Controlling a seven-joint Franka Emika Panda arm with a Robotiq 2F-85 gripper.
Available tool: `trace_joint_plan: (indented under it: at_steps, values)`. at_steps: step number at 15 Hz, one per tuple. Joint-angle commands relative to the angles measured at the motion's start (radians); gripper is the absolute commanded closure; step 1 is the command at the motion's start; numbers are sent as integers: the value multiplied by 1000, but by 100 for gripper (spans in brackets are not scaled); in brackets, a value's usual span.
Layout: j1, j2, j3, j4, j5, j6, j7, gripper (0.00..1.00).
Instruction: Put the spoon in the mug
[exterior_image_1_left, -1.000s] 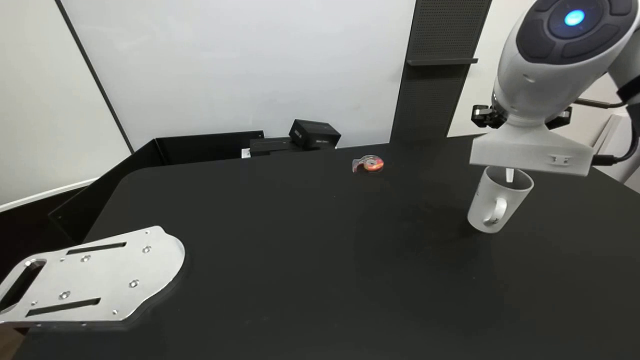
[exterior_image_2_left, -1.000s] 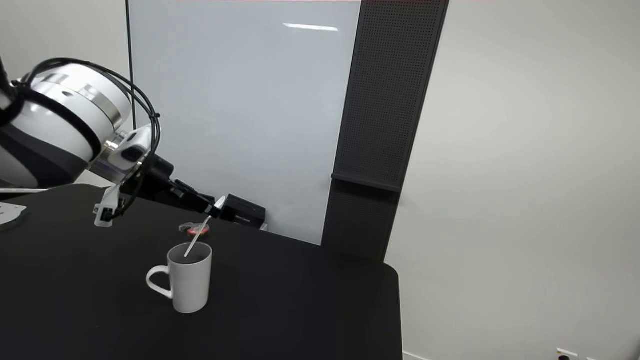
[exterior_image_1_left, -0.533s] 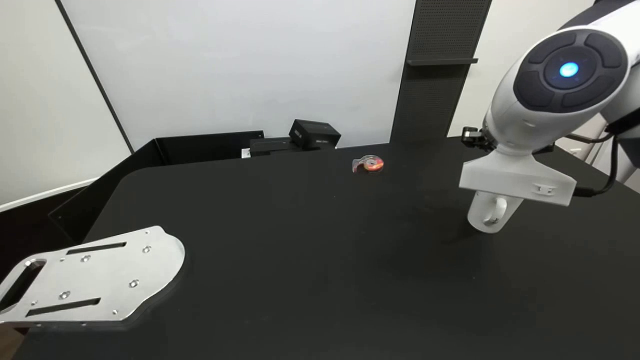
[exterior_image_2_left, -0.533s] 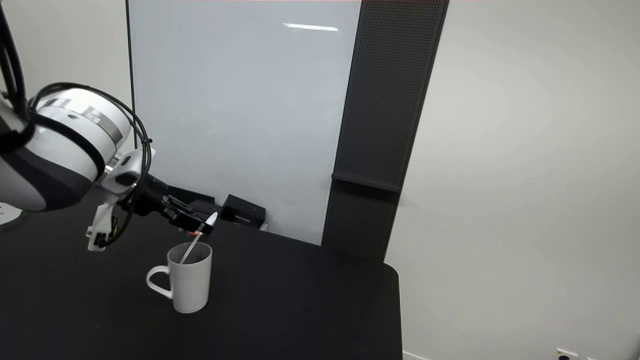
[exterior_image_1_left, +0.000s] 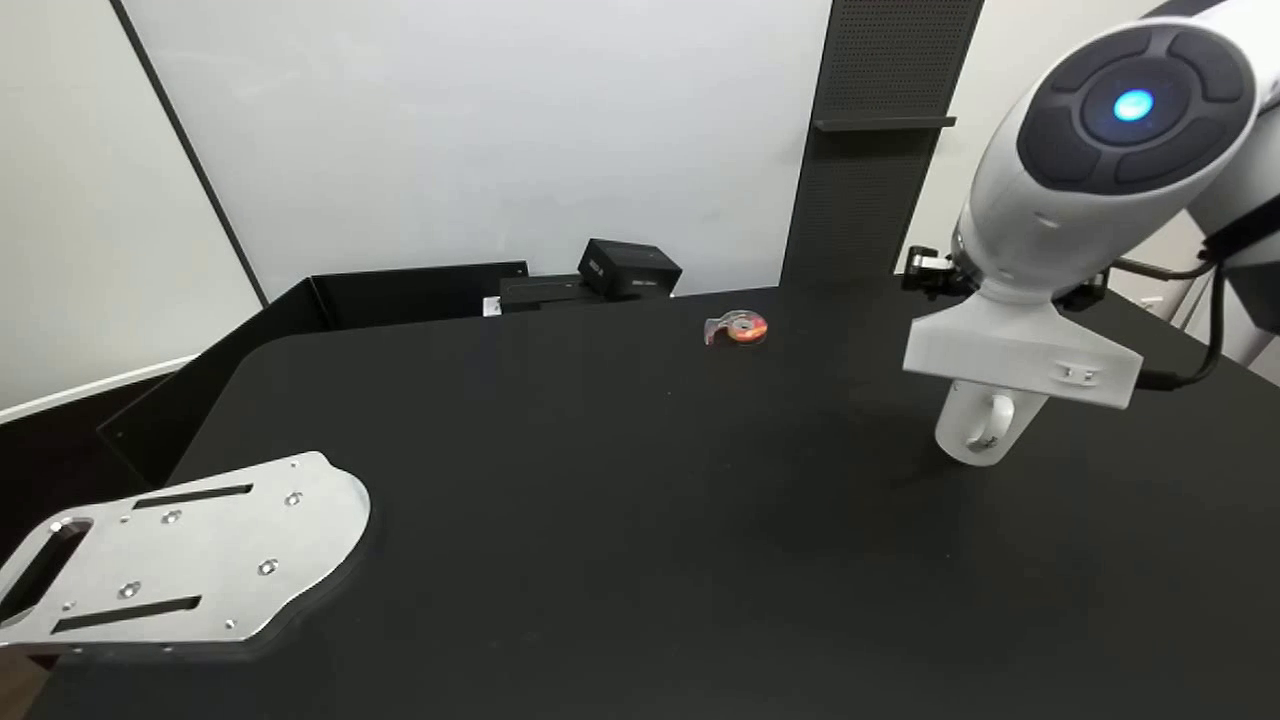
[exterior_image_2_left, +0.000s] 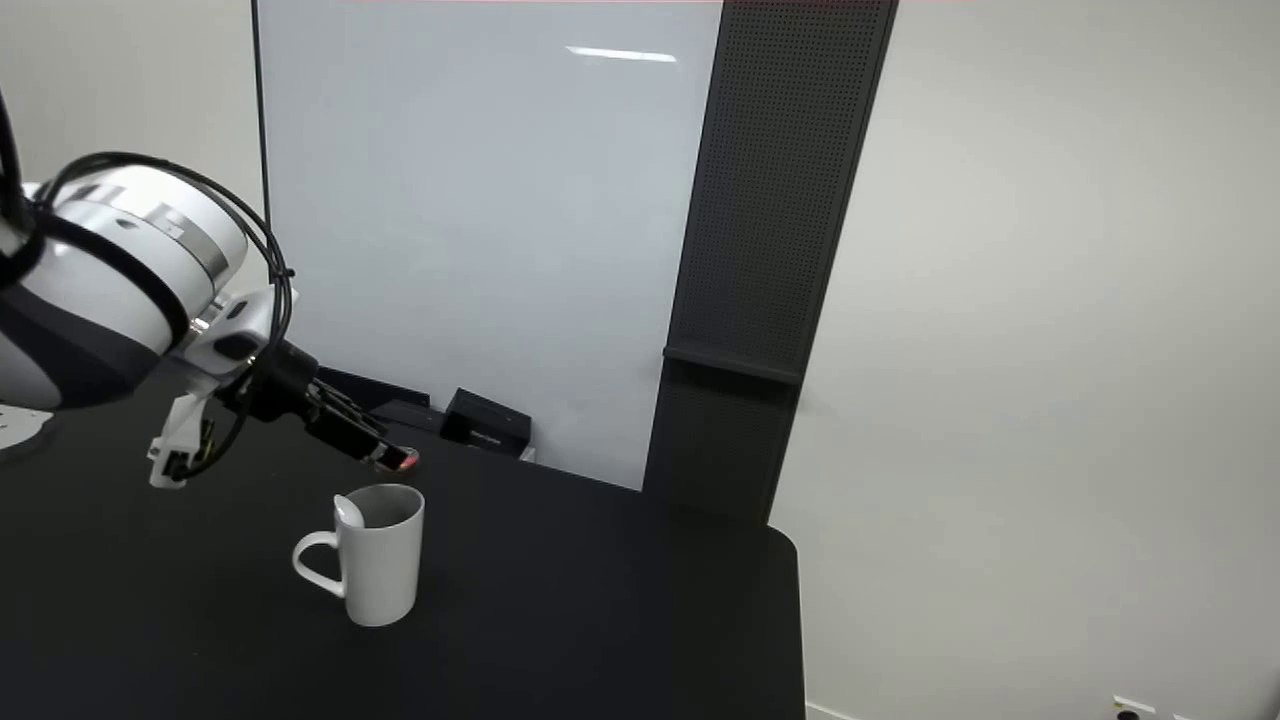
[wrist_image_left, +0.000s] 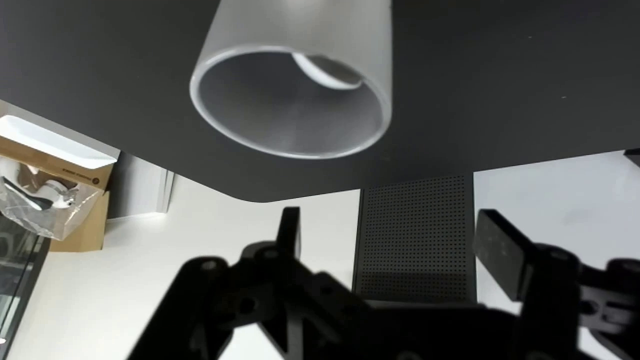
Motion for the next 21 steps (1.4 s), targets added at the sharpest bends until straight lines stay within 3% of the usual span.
trace_joint_plan:
  at_steps: [1,6,9,21]
  values:
    - [-8,-90,47,-30,152,38,-181,0]
    - [10,-141,113,-72,554,42,-620,0]
    - [-36,-158,196,-99,761,52,-869,0]
    - [-139,-171,392,-176,1327,18,-1835,0]
